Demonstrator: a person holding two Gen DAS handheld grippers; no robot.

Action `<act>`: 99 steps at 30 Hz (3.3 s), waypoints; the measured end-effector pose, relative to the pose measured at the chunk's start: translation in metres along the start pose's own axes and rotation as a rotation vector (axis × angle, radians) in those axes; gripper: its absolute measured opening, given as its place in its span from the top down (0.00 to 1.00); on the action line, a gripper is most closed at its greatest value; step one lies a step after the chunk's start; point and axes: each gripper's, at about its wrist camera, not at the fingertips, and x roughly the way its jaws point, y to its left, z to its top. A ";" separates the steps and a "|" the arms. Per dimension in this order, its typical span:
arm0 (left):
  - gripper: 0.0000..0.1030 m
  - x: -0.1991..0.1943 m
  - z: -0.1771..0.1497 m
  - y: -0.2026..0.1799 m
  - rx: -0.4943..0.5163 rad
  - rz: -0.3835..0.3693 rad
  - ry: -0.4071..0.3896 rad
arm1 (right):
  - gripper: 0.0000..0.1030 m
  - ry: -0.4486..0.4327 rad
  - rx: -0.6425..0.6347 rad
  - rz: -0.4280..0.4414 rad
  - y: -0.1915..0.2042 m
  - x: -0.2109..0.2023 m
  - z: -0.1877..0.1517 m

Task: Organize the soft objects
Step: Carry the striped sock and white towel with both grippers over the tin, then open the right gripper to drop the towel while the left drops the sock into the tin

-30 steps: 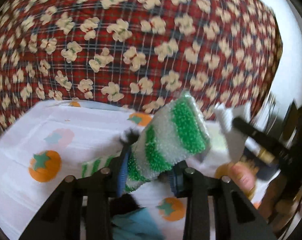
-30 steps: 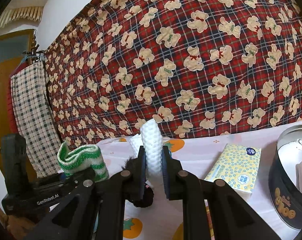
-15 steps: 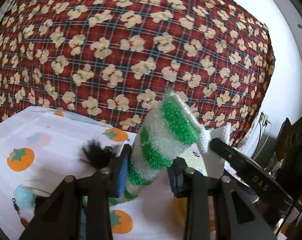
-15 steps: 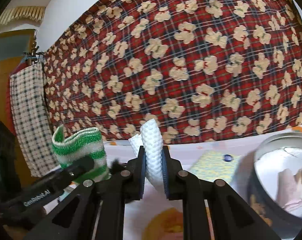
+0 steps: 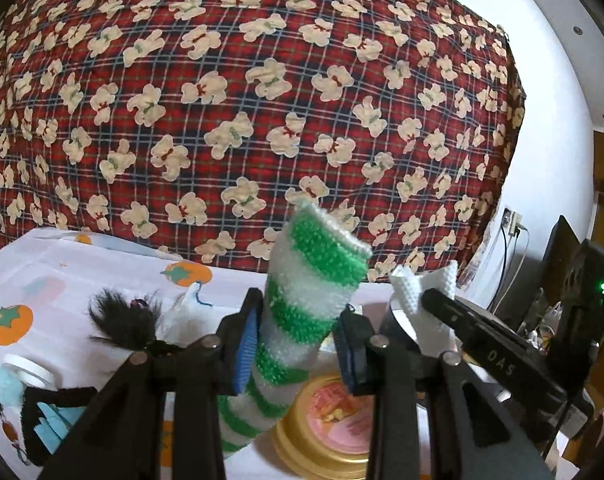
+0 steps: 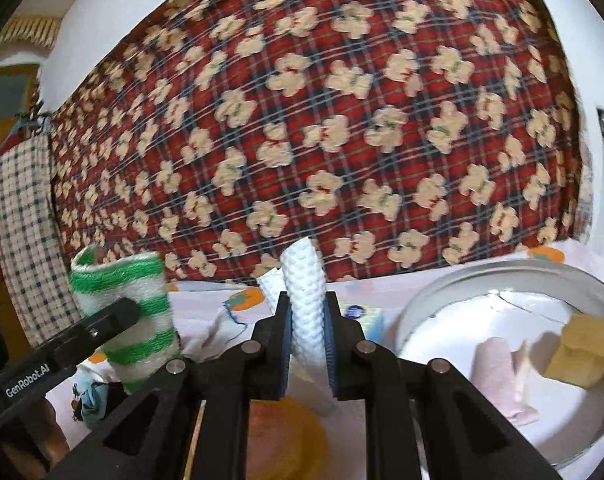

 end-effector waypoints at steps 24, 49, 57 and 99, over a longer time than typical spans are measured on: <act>0.82 -0.028 0.037 -0.080 0.094 -0.129 -0.119 | 0.85 -0.193 0.110 -0.097 -0.074 -0.053 0.024; 0.82 0.092 0.012 -0.191 0.013 -0.338 0.089 | 0.85 -0.056 0.157 -0.355 -0.211 -0.049 0.031; 0.82 0.149 -0.001 -0.206 0.059 -0.278 0.180 | 0.85 -0.011 0.138 -0.351 -0.207 -0.039 0.026; 0.00 0.080 -0.044 -0.156 0.171 0.106 0.070 | 0.18 -0.259 0.180 -0.481 -0.191 -0.078 0.016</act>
